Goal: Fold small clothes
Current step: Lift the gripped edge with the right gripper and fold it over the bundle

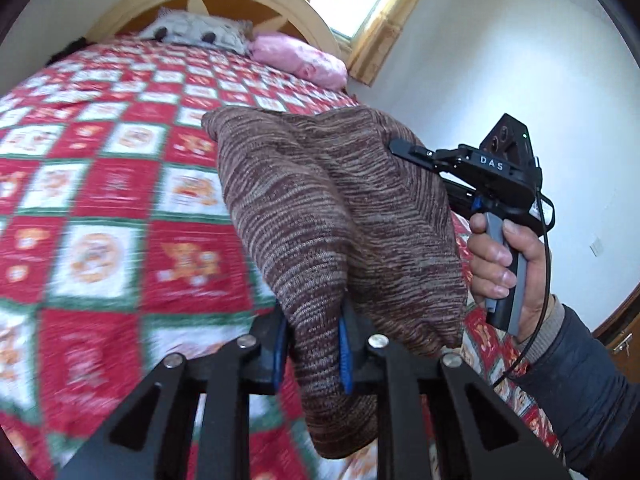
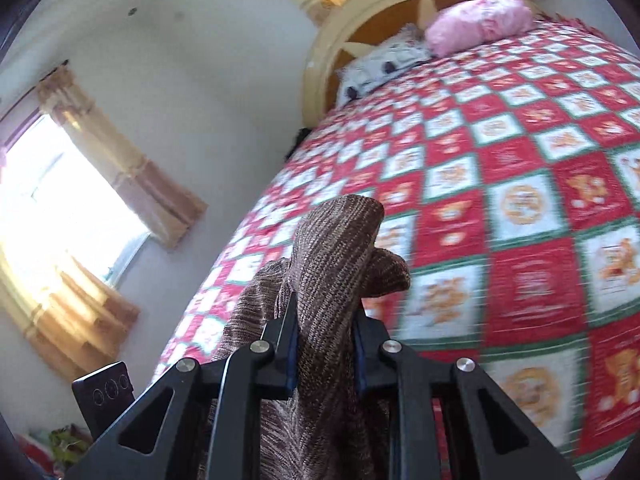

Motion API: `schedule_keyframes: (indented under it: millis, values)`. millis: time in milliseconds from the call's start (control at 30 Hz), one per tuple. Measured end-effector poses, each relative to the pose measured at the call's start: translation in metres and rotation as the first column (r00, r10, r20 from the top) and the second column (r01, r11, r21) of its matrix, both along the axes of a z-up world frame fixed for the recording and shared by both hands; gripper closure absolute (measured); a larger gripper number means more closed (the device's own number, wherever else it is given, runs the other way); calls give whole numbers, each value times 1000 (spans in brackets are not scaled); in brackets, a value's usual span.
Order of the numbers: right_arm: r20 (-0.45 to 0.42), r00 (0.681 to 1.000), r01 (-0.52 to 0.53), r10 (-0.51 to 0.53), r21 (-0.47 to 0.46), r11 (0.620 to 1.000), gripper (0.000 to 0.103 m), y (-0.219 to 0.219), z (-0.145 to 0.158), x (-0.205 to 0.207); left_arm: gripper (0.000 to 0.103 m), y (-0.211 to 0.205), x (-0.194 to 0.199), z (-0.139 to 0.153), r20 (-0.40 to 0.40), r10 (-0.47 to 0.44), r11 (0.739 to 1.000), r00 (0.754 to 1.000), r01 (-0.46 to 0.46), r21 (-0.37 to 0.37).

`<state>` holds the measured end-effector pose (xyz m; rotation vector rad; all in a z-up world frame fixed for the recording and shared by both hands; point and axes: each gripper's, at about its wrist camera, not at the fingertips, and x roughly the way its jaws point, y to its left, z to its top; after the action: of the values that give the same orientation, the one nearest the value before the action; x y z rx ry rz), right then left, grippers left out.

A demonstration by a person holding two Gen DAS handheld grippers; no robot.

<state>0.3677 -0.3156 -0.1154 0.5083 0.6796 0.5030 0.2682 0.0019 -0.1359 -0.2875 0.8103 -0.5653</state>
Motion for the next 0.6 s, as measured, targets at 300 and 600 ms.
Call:
schedule_keyframes:
  millis: [300, 600]
  values:
    - [18, 985, -174, 173, 43, 984, 82, 125, 4, -7, 82, 91, -64, 9, 9, 144, 989, 989, -145, 20]
    - [-25, 956, -291, 294, 69, 954, 82, 226, -18, 1, 82, 153, -96, -1, 2, 272, 961, 962, -272, 53]
